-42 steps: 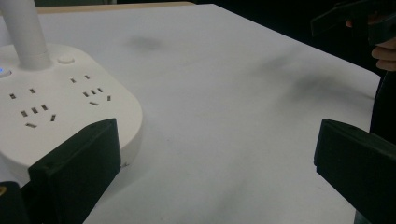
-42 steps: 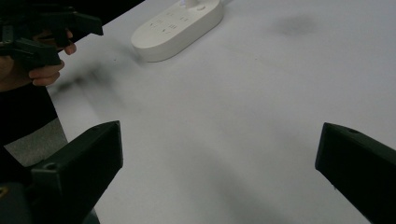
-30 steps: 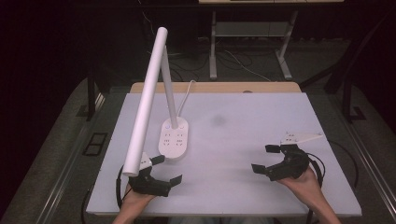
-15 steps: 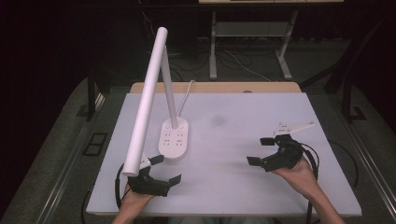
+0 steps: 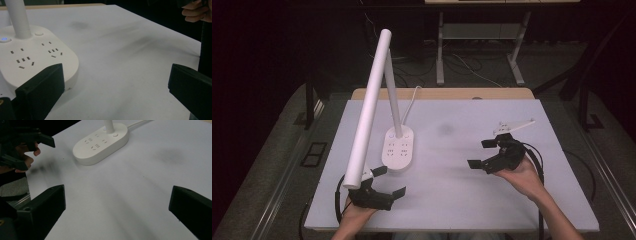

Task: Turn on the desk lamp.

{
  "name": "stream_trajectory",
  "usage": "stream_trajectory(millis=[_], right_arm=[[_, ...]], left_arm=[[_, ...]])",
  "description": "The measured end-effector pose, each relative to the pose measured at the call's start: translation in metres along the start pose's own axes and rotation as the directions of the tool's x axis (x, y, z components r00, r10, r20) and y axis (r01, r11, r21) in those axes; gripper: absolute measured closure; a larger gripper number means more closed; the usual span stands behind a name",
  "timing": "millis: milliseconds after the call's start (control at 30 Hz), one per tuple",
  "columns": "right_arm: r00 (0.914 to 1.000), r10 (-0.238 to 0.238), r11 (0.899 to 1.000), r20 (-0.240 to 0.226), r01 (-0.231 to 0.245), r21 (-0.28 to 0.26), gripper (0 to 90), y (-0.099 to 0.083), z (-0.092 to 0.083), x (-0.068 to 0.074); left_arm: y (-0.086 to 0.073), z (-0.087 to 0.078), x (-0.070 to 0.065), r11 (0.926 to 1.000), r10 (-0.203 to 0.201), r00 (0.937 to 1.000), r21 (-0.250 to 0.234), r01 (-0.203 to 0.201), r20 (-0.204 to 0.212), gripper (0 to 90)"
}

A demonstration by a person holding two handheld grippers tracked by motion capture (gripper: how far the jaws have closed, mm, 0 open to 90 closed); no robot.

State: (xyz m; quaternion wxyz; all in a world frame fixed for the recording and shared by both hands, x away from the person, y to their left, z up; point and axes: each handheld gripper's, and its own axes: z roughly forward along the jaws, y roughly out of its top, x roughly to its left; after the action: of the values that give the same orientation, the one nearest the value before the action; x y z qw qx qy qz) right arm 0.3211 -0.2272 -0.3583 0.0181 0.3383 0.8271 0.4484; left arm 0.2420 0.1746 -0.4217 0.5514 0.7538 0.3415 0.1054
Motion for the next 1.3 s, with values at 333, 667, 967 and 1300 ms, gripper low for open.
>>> stream_trajectory(millis=[333,667,967,1300], right_arm=[[0.9997,-0.015,1.0,-0.019,0.015,0.008,0.4,0.015,0.017,-0.002],[0.9992,-0.017,1.0,-0.036,0.017,0.023,0.4,0.027,0.033,-0.001],[0.9984,-0.028,0.999,-0.049,0.029,0.03,0.4,0.036,0.047,0.001],[0.9965,-0.042,0.998,-0.072,0.045,0.033,0.4,0.053,0.064,0.006]], left_arm=[[0.0,0.001,0.0,1.0,0.003,1.0,0.001,-0.003,0.001,0.0],[0.0,0.001,-0.001,1.0,0.007,1.0,0.004,-0.007,0.002,0.0],[-0.001,0.002,-0.001,0.9999,0.012,0.9999,0.006,-0.012,0.007,0.0],[-0.001,0.002,-0.001,0.9999,0.014,0.9999,0.008,-0.014,0.008,0.0]])
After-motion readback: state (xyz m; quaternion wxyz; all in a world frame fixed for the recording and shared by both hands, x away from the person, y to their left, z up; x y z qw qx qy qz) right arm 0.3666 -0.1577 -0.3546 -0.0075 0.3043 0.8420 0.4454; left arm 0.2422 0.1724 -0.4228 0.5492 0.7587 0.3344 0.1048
